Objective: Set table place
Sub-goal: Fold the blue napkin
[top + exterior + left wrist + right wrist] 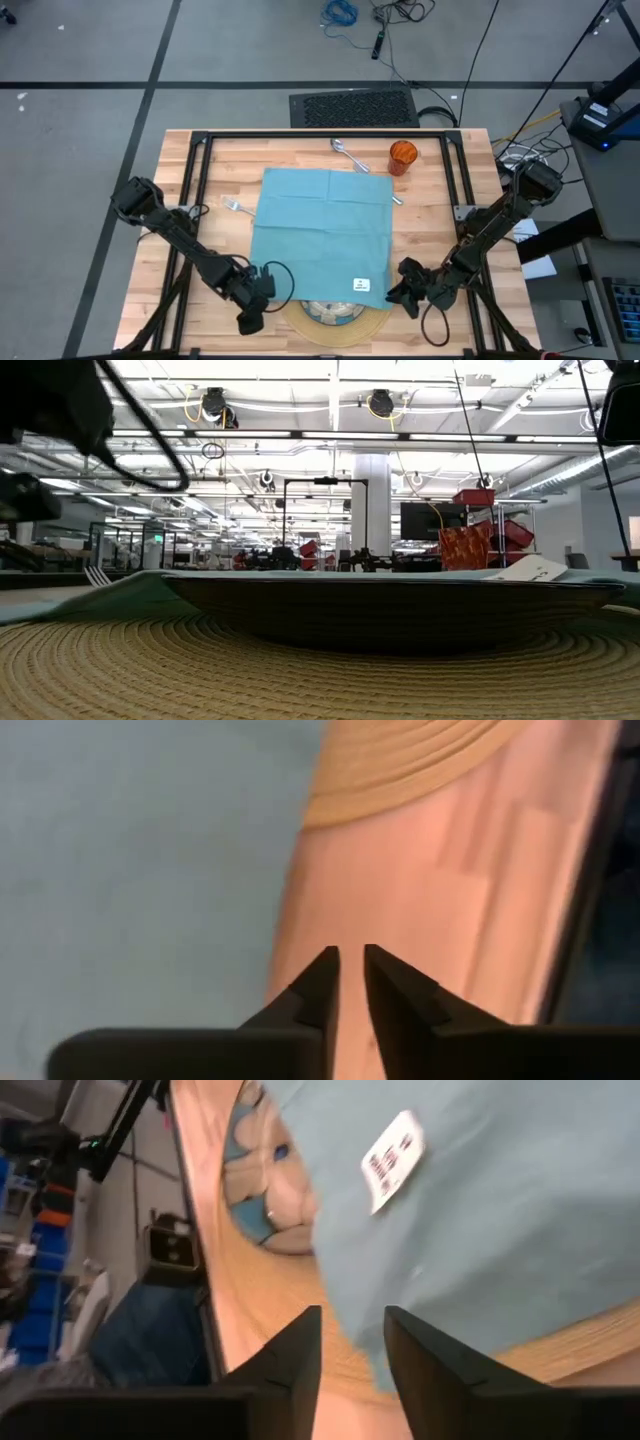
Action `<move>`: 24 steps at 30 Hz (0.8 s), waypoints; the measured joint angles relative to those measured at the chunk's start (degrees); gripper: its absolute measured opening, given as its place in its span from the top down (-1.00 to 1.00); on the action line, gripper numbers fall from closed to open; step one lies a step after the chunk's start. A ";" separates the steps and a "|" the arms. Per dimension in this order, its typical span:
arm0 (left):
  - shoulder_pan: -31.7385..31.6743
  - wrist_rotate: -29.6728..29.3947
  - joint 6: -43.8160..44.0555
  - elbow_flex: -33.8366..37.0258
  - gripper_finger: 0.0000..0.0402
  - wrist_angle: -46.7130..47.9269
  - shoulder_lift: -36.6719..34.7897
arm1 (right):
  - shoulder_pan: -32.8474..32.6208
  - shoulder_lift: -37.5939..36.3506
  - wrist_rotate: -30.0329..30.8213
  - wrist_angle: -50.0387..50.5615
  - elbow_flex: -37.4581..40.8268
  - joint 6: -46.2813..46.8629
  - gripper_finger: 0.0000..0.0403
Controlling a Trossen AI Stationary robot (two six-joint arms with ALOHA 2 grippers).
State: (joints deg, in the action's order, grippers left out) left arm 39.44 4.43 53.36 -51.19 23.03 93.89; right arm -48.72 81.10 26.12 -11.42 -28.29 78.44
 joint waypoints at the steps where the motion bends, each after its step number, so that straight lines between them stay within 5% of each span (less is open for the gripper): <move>1: 0.00 -0.13 -0.75 -0.73 0.75 0.00 0.00 | -0.26 0.00 1.42 0.42 0.00 0.01 0.43; 8: -3.49 -7.06 -10.00 -10.44 0.42 7.63 -0.04 | -0.04 -0.02 11.84 3.10 0.00 -0.15 0.27; 17: -14.65 -41.95 -27.52 -32.91 0.39 37.43 -0.72 | 4.11 -0.21 18.47 6.16 0.00 -5.77 0.26; 24: -25.91 -46.59 -32.74 -34.84 0.39 43.11 -6.30 | 7.30 -4.46 24.77 10.60 0.00 -13.28 0.26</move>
State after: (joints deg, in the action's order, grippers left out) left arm 13.53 -42.17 20.62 -86.02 66.14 87.58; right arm -41.42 76.64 50.90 -0.82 -28.29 65.16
